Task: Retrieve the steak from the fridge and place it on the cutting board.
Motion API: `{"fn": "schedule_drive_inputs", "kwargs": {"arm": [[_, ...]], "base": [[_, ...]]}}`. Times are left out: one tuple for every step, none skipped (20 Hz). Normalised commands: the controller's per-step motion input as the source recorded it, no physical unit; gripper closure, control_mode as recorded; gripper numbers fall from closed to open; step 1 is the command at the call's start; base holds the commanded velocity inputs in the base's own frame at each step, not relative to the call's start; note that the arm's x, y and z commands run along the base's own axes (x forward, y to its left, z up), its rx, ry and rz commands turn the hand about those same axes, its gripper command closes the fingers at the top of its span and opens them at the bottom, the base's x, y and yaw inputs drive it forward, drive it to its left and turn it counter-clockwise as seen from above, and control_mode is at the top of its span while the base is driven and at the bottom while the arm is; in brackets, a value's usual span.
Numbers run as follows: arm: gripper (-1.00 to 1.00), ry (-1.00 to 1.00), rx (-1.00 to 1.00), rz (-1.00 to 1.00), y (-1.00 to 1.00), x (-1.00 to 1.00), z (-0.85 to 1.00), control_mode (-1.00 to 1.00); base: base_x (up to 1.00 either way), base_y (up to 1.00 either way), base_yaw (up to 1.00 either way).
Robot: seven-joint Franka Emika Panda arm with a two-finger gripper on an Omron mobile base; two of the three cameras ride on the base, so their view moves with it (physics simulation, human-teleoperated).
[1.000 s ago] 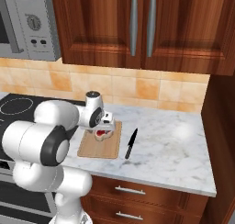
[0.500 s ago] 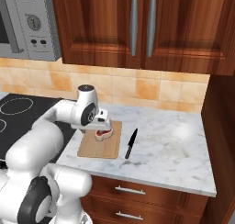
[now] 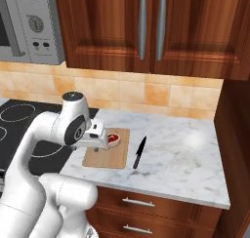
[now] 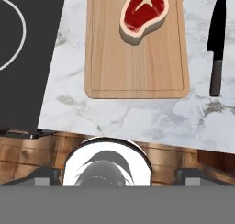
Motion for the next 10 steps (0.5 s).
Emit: {"fn": "schedule_drive_inputs", "kwargs": {"arm": [[-1.0,-0.03,0.0,-0.11,0.58,-0.61,0.0,-1.0],[-1.0,-0.07,0.0,-0.18,0.69,-0.44,0.0,-1.0],[-1.0,-0.08,0.01,-0.24,0.64,-0.37,0.0,-1.0],[-1.0,-0.08,0.01,-0.28,0.73,-0.33,0.0,-1.0],[-1.0,-0.08,0.0,-0.28,0.85,-0.25,0.0,-1.0],[-1.0,-0.05,0.0,-0.26,0.84,-0.19,0.0,-1.0],[-1.0,-0.05,0.0,-0.27,0.82,-0.19,0.0,-1.0],[-1.0,-0.04,0.0,-0.25,0.74,-0.17,0.04,-1.0],[-1.0,-0.03,0.0,-0.23,0.66,-0.15,0.17,-1.0],[-1.0,0.0,0.0,-0.2,0.56,-0.14,0.23,-1.0]], "base": [[0.0,0.0,0.0],[0.0,0.0,0.0],[0.0,0.0,0.0],[0.0,0.0,0.0],[0.0,0.0,0.0],[0.0,0.0,0.0],[0.0,0.0,0.0],[0.0,0.0,0.0],[0.0,0.0,0.0],[0.0,0.0,0.0]]}}
